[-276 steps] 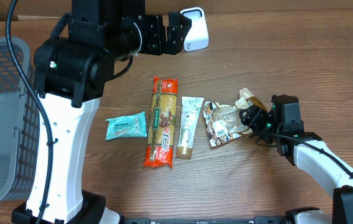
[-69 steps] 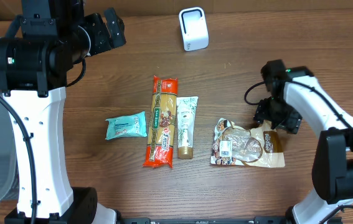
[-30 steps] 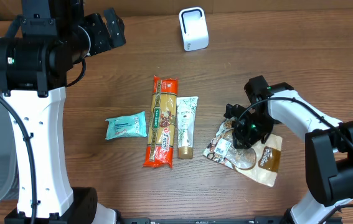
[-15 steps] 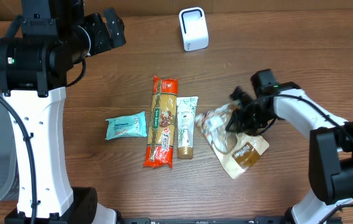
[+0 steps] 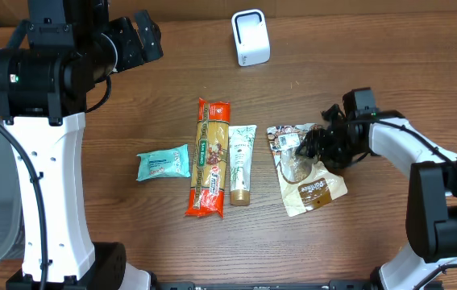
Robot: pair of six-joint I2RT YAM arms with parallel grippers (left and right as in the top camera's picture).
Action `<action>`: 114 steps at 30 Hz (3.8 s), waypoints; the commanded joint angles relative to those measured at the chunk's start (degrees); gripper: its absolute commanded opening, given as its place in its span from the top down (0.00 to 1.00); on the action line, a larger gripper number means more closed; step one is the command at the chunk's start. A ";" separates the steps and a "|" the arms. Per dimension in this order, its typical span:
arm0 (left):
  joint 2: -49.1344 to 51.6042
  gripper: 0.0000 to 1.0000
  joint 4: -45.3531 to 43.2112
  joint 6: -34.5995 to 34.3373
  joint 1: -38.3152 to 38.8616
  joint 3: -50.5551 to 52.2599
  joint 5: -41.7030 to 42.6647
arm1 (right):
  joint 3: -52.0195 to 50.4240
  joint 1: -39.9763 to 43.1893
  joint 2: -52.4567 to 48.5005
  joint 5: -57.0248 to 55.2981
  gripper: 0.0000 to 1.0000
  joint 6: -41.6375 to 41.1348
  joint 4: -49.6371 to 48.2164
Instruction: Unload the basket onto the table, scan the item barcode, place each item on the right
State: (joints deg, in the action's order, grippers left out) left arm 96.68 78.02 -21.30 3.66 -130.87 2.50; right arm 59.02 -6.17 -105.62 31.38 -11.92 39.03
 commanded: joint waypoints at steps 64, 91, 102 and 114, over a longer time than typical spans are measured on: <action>0.44 0.00 -0.22 -1.01 -0.17 -0.37 -0.59 | 62.20 -16.11 -8.90 -60.98 0.96 10.47 24.26; 0.44 0.01 -0.22 -1.01 -0.15 -0.37 -0.59 | 62.10 -23.12 -31.89 -79.06 0.96 61.92 -20.57; 0.44 0.01 -0.22 -1.01 -0.15 -0.37 -0.59 | 61.11 -25.92 -34.88 -88.30 0.96 61.44 -21.44; 0.44 0.00 -0.22 -1.01 -0.17 -0.37 -0.59 | 60.22 -26.34 -34.99 -88.35 0.96 61.27 -24.24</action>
State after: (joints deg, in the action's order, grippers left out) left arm 96.77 78.02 -21.32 3.64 -130.87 2.46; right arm 119.22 -32.36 -140.44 -55.57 49.74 15.07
